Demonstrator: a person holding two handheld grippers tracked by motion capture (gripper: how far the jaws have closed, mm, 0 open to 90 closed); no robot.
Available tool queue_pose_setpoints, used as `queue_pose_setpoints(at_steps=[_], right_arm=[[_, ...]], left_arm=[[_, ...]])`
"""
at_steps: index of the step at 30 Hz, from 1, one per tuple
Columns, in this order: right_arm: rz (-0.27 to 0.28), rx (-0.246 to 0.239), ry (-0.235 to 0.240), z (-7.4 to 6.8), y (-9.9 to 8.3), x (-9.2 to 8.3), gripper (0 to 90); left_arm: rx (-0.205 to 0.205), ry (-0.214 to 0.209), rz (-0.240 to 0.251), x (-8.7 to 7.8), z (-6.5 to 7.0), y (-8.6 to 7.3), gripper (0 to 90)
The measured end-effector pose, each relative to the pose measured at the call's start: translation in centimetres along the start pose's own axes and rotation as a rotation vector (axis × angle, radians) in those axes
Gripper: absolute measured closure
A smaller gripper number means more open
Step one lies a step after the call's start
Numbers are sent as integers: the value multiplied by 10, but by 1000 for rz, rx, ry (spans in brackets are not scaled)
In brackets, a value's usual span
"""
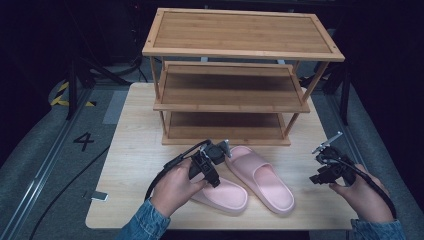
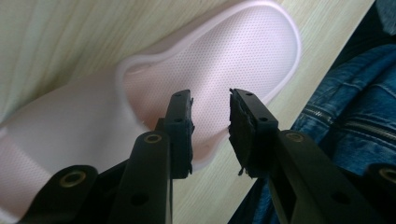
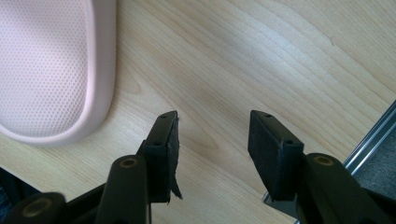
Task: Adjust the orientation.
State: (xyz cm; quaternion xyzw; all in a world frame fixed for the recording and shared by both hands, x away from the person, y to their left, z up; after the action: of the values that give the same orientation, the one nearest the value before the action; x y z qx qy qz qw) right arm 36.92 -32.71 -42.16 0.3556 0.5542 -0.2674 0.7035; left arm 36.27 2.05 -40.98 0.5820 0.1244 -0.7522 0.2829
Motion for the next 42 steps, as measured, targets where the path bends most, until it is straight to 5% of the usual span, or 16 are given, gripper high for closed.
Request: queue_pose_setpoints(at_steps=[7, 25, 33, 35, 37, 38, 42], right_arm=[[-2, -7, 1, -1, 1, 0, 534], [-4, -16, 7, -2, 4, 2, 530], [0, -21, 6, -2, 4, 2, 527], [-3, -21, 8, -2, 5, 2, 527], [-1, -24, 10, -2, 7, 2, 527], [-1, -25, 8, -2, 9, 2, 527], [3, -43, 11, -5, 16, 4, 526]], left_arm=[[-28, -16, -22, 10, -6, -2, 706], [-27, 8, -10, 4, -12, -7, 732], [-16, 48, -70, 3, -9, -10, 777], [-26, 62, -79, 4, -9, -13, 779], [-82, 46, -76, 5, -7, -16, 780], [-42, 46, -78, 4, -10, -17, 780], [-52, 64, -68, 2, -9, -22, 778]])
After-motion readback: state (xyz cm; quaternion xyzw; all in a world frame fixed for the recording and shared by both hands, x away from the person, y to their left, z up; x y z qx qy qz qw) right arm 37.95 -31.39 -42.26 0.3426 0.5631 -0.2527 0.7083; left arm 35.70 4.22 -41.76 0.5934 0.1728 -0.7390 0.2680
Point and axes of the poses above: each handheld gripper's, and its own axes: x roughly forward along the jaws, y roughly out of its top, z roughly to its right, the point moved 4 cm from there along x, roughly forward along the jaws, and after that the axes turned 5 degrees about -y, right-handed, at the moved point
